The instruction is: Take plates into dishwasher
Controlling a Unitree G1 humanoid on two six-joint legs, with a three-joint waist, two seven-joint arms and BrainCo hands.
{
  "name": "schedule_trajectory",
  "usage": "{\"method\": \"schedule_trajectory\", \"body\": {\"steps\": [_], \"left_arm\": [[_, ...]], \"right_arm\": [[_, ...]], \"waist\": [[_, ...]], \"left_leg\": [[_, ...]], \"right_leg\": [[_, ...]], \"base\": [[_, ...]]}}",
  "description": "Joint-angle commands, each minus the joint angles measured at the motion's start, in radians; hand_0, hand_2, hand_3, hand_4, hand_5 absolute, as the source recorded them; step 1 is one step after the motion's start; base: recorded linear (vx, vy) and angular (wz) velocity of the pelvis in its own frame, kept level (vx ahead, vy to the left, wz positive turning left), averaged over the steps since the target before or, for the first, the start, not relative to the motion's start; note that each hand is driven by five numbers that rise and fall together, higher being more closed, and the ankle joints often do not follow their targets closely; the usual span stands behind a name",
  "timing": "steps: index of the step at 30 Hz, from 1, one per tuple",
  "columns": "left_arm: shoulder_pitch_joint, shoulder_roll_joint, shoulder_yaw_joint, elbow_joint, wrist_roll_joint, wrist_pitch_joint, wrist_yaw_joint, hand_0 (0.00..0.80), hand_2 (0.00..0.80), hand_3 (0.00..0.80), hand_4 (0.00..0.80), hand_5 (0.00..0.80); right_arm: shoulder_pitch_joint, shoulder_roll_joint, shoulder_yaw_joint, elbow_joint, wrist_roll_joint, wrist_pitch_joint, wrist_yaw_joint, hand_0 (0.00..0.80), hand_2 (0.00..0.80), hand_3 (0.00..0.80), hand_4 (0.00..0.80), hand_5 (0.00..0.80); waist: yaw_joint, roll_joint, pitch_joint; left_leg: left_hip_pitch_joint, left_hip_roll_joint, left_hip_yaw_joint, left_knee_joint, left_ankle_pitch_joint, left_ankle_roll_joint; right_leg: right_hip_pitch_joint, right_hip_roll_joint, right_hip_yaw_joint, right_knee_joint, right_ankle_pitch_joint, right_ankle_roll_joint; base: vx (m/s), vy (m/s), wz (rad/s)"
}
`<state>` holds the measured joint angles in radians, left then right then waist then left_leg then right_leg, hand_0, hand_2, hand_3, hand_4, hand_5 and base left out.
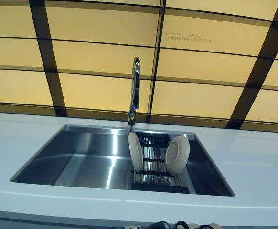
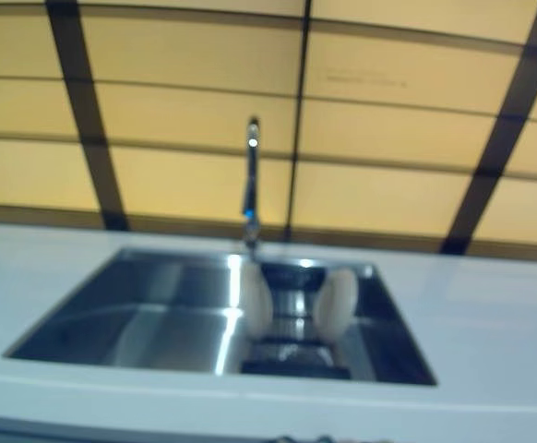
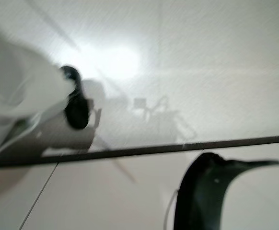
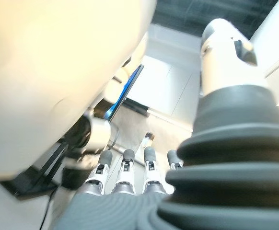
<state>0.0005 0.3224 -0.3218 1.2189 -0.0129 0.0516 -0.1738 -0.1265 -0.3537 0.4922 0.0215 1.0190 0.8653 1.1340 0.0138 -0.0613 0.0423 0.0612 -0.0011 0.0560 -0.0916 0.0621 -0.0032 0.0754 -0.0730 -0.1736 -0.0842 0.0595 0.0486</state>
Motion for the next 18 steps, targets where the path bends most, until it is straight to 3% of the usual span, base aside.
{"method": "schedule_trajectory", "body": {"steps": [1,3,7,18], "left_arm": [[-0.048,-0.024,-0.026,0.089,0.018,-0.022,0.004,0.0,0.0,0.0,0.0,0.0],[-0.053,-0.028,-0.025,0.095,0.014,-0.024,0.007,0.0,0.0,0.0,0.0,0.0],[-0.058,-0.031,-0.025,0.103,0.008,-0.026,0.01,0.0,0.0,0.0,0.0,0.0],[-0.075,-0.04,-0.03,0.134,0.002,-0.035,0.015,0.0,0.0,0.0,0.0,0.0]], "right_arm": [[-0.084,0.057,0.017,-0.093,0.177,0.061,-0.047,0.0,0.0,0.0,0.0,0.0],[-0.09,0.07,0.013,-0.121,0.208,0.108,-0.061,0.0,0.0,0.0,0.0,0.0],[-0.095,0.079,0.019,-0.165,0.285,0.139,-0.112,0.0,0.0,0.0,0.0,0.0],[-0.137,0.087,0.023,-0.267,0.459,0.08,-0.276,0.0,0.0,0.0,0.0,0.0]], "waist": [[0.011,0.002,0.033],[0.009,0.003,0.035],[0.006,0.005,0.039],[0.003,0.0,0.041]], "left_leg": [[0.045,0.012,0.046,0.004,-0.1,0.014],[0.045,0.013,0.047,0.004,-0.101,0.014],[0.044,0.013,0.048,0.004,-0.101,0.015],[0.042,0.012,0.045,0.004,-0.104,0.017]], "right_leg": [[-0.037,-0.052,0.012,0.035,-0.015,0.1],[-0.04,-0.051,0.016,0.038,-0.016,0.101],[-0.043,-0.05,0.022,0.041,-0.016,0.101],[-0.043,-0.045,0.031,0.035,-0.014,0.1]], "base": [[0.0,0.0,0.0],[0.0,0.0,0.0],[0.0,0.0,0.0],[0.003,-0.004,-0.03]]}}
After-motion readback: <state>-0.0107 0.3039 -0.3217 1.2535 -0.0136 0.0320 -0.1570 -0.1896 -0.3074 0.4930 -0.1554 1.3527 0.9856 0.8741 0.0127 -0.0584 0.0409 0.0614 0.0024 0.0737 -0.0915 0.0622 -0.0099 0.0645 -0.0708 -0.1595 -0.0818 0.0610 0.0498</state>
